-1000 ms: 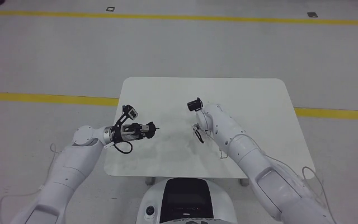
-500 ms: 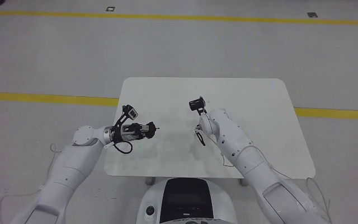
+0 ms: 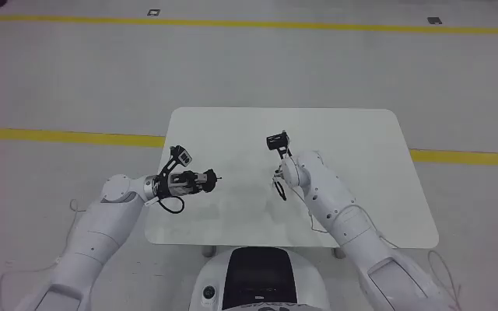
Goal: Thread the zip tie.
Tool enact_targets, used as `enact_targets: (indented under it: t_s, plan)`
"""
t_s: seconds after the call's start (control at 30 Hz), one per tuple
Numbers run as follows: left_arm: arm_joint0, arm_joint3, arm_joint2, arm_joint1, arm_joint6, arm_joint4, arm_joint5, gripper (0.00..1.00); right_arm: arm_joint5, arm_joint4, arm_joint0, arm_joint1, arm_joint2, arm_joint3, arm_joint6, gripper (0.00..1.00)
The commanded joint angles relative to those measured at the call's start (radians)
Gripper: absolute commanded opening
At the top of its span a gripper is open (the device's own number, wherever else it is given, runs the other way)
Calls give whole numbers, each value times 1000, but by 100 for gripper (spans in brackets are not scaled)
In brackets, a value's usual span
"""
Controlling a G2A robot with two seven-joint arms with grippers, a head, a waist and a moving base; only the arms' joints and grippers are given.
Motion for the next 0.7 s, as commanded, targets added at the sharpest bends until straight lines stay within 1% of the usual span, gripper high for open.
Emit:
enact_targets:
  t_s: [0.0,0.27,0.3,0.33,0.37,0.43,0.6,0.67]
  plan:
    - [0,0,0,0,0,0,0,0,1,11,14,-4,-2,27,-7,0]
    - [0,0,0,0,0,0,0,0,12,41,65,-22,-18,121,-31,0]
    - [0,0,0,0,0,0,0,0,13,43,69,-24,-20,130,-34,10]
    - [0,0,0,0,0,0,0,0,14,46,75,-26,-22,142,-36,18]
    - [0,0,0,0,0,0,0,0,15,48,79,-28,-24,149,-38,22]
    - [0,0,0,0,0,0,0,0,15,51,86,-31,-27,163,-40,27]
    - [0,0,0,0,0,0,0,0,12,58,99,-38,-33,189,-46,27]
    - [0,0,0,0,0,0,0,0,11,58,101,-39,-32,194,-48,25]
